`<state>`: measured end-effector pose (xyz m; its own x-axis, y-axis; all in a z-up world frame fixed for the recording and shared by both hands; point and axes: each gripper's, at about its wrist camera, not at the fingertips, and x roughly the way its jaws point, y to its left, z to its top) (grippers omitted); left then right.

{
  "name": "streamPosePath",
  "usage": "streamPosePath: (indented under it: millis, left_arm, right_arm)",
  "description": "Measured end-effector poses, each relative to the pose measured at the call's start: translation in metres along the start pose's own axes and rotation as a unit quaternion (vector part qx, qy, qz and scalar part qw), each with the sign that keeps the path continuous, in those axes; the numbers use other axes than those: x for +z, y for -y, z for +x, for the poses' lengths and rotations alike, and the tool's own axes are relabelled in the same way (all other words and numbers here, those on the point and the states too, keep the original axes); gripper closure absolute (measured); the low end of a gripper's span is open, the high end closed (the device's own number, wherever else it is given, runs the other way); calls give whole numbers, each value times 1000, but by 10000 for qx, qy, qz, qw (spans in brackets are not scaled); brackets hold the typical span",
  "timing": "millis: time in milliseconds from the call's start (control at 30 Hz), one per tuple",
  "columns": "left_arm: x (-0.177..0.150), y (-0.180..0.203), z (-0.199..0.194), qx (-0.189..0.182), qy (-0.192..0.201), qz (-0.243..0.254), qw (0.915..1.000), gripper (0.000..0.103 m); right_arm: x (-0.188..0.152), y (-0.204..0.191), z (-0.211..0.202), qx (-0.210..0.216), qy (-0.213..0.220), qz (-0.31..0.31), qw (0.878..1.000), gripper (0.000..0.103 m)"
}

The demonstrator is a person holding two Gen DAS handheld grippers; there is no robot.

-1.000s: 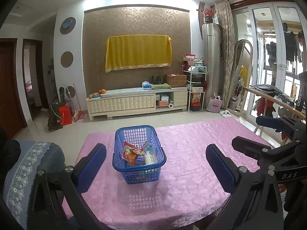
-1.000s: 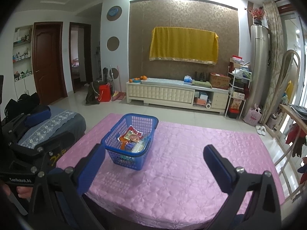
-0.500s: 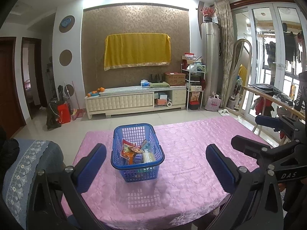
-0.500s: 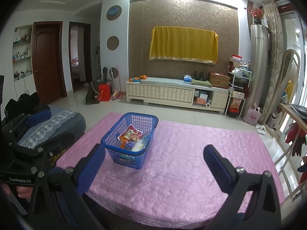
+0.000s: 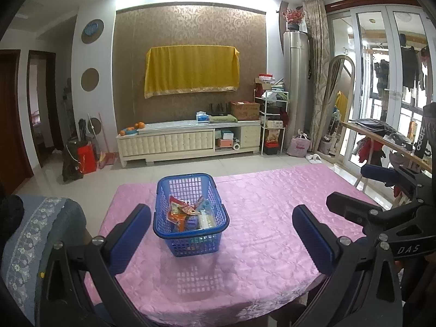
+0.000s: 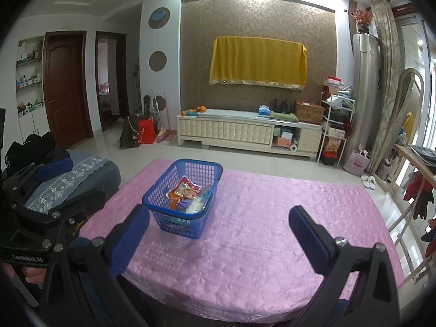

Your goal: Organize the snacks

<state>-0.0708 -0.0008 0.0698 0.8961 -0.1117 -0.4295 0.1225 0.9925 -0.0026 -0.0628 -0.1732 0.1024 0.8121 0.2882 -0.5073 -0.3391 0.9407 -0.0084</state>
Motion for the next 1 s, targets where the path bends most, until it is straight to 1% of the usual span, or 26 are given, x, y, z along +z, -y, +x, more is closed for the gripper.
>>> streamPosePath:
  millis: [1000]
  left_arm:
    - [-2, 0, -2, 36, -48, -105, 9999, 0]
  right_arm:
    - [-2, -2, -1, -22, 18, -13, 10000, 0]
